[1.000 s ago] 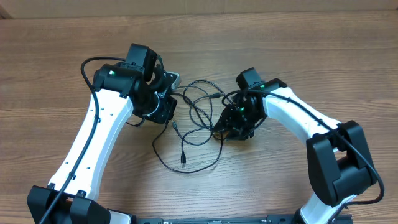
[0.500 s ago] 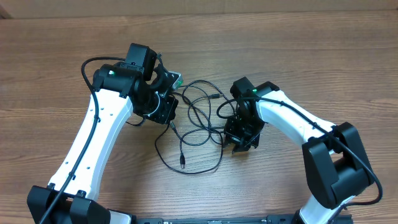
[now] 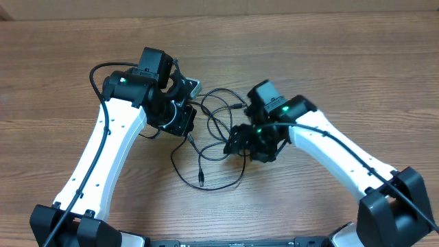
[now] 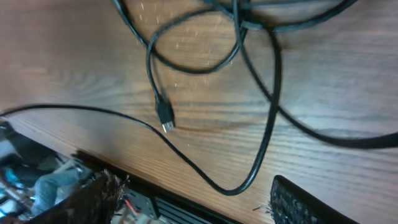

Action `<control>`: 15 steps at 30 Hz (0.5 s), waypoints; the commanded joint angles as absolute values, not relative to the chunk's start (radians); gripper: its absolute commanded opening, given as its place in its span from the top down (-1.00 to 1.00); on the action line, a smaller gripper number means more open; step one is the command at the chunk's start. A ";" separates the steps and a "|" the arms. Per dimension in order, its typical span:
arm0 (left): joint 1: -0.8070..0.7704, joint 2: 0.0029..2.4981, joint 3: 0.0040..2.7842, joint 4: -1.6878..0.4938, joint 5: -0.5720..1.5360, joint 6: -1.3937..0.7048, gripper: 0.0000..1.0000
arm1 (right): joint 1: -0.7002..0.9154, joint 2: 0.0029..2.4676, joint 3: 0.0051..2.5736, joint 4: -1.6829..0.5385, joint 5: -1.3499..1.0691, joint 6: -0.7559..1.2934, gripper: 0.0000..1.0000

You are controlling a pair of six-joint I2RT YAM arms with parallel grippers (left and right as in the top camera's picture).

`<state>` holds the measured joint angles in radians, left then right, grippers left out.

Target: Untangle cables

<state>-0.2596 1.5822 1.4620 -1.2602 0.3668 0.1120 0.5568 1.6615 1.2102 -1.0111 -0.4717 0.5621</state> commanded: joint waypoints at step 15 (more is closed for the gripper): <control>-0.256 1.582 1.475 -1.252 0.363 0.130 0.87 | 0.808 1.631 1.087 -0.870 -0.201 0.868 0.05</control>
